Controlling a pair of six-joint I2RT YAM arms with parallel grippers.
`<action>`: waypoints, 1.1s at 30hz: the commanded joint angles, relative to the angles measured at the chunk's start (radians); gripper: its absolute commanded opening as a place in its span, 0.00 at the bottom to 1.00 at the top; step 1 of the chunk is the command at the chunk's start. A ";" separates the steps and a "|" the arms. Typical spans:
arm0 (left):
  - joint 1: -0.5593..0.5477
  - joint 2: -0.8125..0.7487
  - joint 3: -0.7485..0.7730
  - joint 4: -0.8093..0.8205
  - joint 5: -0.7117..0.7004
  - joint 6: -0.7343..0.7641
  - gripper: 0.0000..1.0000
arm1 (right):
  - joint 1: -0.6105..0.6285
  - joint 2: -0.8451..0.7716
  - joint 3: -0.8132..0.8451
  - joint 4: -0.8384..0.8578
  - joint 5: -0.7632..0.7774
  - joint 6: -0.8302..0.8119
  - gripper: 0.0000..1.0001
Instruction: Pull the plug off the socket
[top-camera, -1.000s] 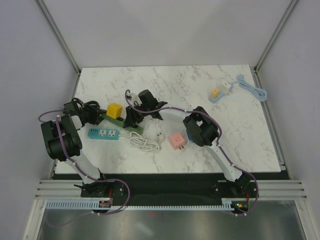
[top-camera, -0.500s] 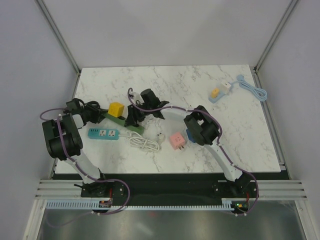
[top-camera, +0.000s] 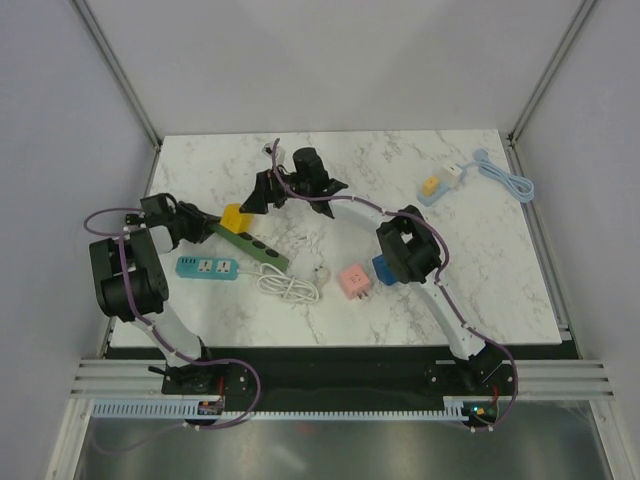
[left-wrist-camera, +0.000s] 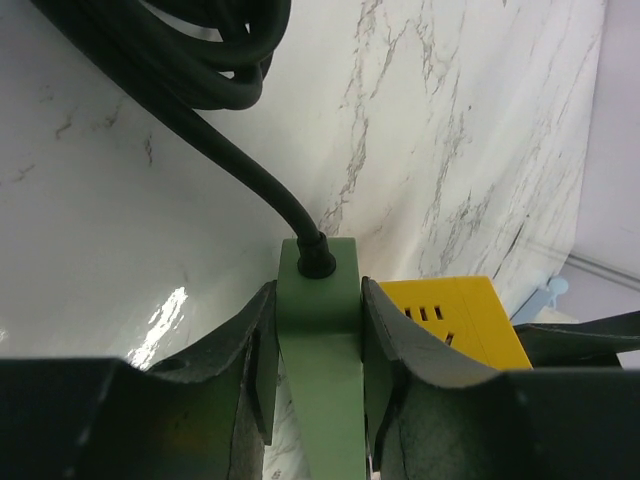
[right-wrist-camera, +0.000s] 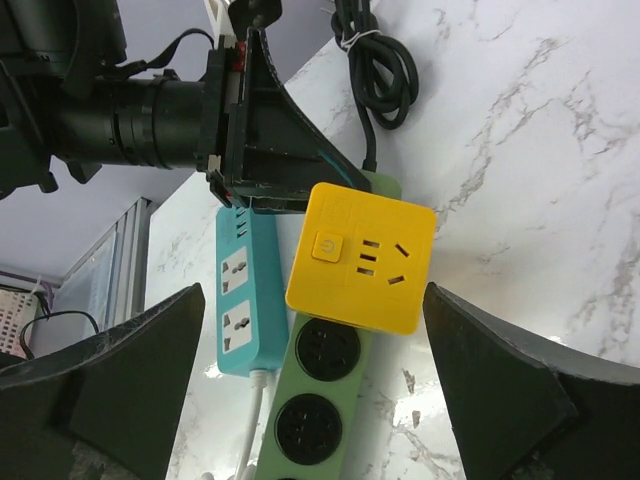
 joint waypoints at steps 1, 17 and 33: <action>-0.053 -0.054 0.020 -0.024 0.055 0.107 0.02 | 0.032 0.036 0.036 0.057 -0.021 0.012 0.98; -0.063 -0.082 0.011 -0.024 0.054 0.104 0.02 | 0.061 0.072 0.066 -0.061 0.198 -0.079 0.96; -0.073 -0.094 0.014 -0.015 0.072 0.104 0.02 | 0.107 0.165 0.155 0.005 0.150 0.042 0.58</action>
